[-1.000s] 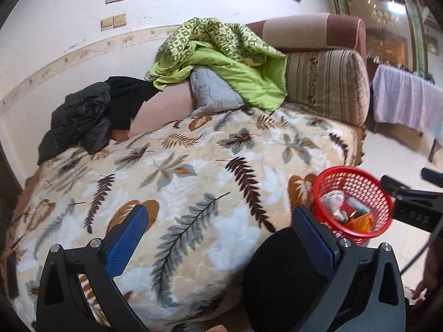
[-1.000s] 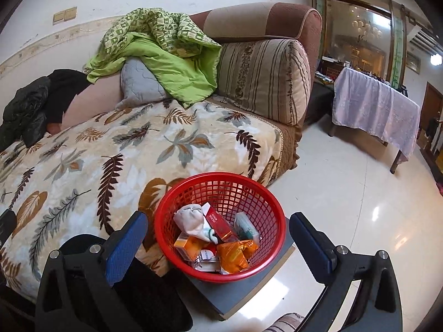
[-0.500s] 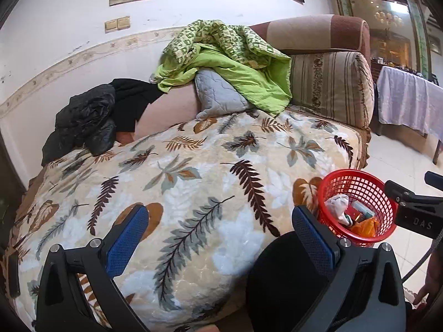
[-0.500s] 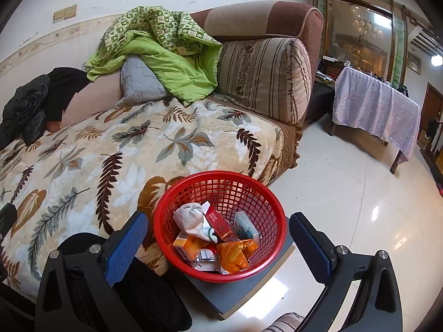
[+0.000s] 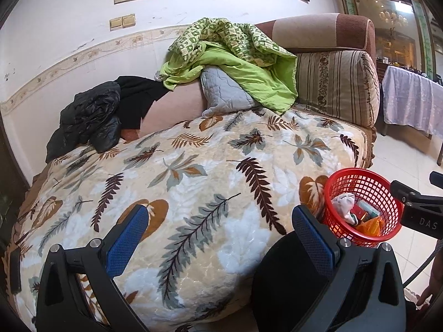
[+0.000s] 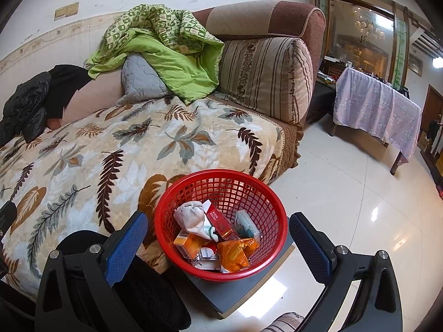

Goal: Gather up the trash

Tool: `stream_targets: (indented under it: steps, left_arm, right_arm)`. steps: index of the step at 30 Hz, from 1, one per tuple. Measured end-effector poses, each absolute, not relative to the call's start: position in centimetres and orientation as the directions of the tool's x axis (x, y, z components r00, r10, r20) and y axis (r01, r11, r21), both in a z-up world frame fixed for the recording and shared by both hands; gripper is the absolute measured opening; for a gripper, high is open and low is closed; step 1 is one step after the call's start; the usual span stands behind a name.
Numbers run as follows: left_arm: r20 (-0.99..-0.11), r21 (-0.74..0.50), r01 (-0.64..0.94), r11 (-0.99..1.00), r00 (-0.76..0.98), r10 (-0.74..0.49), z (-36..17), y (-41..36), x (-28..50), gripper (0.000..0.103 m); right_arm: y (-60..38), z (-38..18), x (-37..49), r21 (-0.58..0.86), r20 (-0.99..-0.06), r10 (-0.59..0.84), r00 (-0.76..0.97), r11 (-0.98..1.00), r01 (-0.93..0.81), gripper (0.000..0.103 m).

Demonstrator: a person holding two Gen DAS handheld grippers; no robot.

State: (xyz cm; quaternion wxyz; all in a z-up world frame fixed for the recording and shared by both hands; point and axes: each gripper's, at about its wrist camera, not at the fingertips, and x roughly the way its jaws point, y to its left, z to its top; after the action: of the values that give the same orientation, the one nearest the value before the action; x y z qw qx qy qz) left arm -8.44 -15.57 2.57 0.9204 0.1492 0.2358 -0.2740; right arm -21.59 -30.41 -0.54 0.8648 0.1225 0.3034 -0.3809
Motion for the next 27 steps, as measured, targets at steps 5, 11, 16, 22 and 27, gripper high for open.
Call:
stream_targets:
  steps: [5,11,16,22,27]
  left_arm:
    - [-0.52,0.134,0.574,0.808,0.735,-0.436,2.31,-15.28,-8.21,0.103]
    - [-0.519,0.135,0.576,0.806,0.734,-0.437,2.32,-15.24,-8.19,0.103]
    - [-0.52,0.134,0.575,0.807,0.734,-0.437,2.3,-15.19,-8.17,0.103]
    - [-0.519,0.136,0.576,0.806,0.734,-0.437,2.29,-15.14,-8.15,0.103]
    - [-0.519,0.135,0.574,0.808,0.735,-0.436,2.29,-15.13,-8.16,0.103]
  right_arm:
    - [-30.36,-0.66,-21.58,-0.021,-0.62,-0.583,0.526,0.682,0.731,0.103]
    - [-30.37,-0.73,-21.46,-0.024,-0.622,-0.582,0.524,0.683,0.73,0.103]
    - [-30.29,-0.76,-21.39,-0.025,-0.621,-0.583,0.524,0.683,0.73,0.103]
    - [-30.23,-0.83,-21.4,-0.026,-0.622,-0.583,0.522,0.683,0.73,0.103]
    - [-30.23,-0.75,-21.38,-0.026,-0.622,-0.583,0.523,0.682,0.731,0.103]
